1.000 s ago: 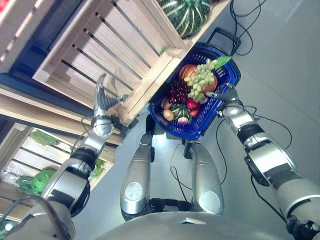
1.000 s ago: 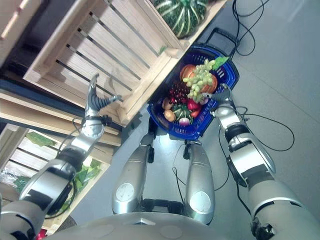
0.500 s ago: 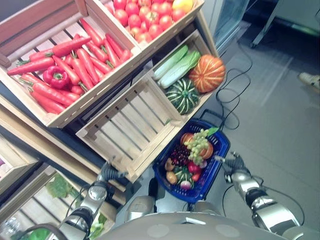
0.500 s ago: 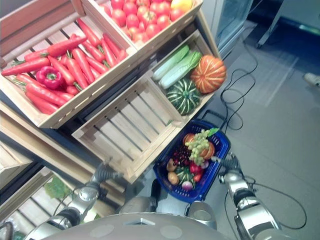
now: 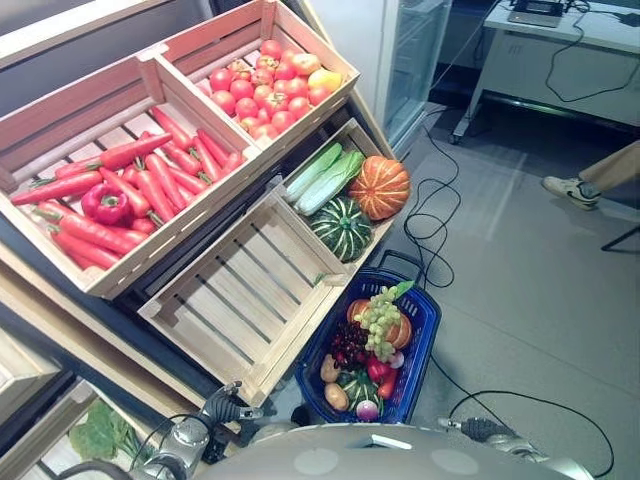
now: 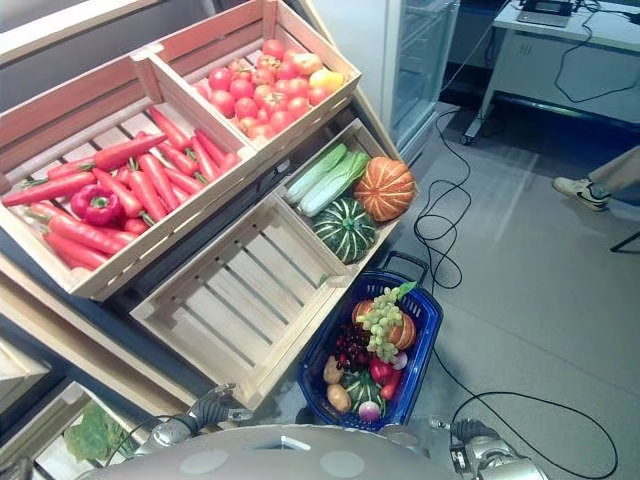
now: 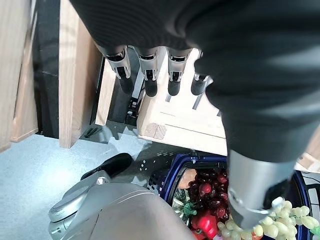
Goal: Pick up fruits and vegetables into the basket
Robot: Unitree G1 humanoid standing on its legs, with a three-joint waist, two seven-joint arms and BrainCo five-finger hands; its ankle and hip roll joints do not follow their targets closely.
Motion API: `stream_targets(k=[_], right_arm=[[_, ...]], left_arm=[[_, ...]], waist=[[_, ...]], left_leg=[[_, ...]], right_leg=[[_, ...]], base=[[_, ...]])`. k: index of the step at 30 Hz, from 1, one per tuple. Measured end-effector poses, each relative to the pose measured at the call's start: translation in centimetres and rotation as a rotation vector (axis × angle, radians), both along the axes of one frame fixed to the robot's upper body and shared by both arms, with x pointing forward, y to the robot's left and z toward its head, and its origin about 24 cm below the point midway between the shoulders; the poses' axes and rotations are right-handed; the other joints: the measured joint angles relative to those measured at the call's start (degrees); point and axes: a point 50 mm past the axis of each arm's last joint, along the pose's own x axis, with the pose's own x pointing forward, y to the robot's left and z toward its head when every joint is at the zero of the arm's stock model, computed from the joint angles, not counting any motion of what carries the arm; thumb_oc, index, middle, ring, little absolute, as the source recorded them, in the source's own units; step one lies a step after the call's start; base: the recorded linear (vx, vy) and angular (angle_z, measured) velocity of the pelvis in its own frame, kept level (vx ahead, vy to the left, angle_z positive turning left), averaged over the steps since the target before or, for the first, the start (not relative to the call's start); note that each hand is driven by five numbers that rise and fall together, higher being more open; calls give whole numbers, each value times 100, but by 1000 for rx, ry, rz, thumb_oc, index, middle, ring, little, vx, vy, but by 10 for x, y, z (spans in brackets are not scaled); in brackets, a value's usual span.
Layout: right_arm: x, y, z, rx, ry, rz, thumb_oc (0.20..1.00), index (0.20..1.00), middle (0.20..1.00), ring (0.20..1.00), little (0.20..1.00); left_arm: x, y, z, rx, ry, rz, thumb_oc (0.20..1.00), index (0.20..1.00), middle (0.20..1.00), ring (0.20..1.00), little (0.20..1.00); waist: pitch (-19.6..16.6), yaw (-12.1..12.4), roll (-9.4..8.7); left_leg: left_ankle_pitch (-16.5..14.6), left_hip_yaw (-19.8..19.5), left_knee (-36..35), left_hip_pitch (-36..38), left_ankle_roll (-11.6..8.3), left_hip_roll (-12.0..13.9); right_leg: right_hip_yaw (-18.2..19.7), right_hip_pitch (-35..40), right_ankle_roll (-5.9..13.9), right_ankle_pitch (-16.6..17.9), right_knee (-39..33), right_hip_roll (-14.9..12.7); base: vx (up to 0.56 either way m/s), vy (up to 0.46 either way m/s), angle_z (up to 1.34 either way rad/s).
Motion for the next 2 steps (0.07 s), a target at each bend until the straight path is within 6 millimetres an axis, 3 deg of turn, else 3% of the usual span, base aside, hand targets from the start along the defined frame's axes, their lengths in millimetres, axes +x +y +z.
stream_targets(k=[2], right_arm=[[-5, 0, -1, 11, 14, -3, 1000, 1000, 1000, 1000, 1000]], left_arm=[[-1, 0, 0, -1, 1, 1, 1000, 1000, 1000, 1000, 1000]], waist=[[-3, -13, 6]], left_leg=[[-2, 26, 14, 9, -1, 0]], right_leg=[[18, 1, -11, 9, -4, 0]], base=[[14, 7, -5]])
